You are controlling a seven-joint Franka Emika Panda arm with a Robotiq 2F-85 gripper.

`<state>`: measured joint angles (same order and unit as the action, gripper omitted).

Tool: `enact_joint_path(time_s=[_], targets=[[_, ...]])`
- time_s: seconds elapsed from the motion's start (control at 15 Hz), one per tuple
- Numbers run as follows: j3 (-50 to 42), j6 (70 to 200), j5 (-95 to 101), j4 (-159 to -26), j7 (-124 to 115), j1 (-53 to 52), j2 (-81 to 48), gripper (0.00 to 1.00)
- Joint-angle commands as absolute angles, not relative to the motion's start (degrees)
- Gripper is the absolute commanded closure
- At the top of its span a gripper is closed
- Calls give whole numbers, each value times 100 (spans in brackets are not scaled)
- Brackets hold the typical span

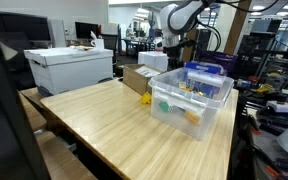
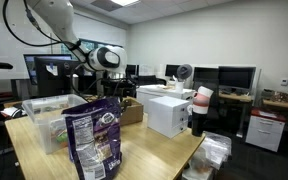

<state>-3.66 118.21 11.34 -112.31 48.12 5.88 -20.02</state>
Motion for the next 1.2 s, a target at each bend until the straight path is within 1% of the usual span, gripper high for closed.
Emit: enact_joint_path(time_s=[0.0,0.6,0.67,0.73,0.93,1.13], targets=[[-287,11800,1162,-11216,4793,661,-2003,41],[-287,11800,1162,-11216,4793,660,-2003,41],[-271,11716,1116,-11216,4828,666,-1975,16],[-268,11696,1122,-11226,4824,660,-1957,15],[-247,11668,1180,-11268,4778,612,-1846,1],[-211,11637,1225,-11282,4747,571,-1745,0]])
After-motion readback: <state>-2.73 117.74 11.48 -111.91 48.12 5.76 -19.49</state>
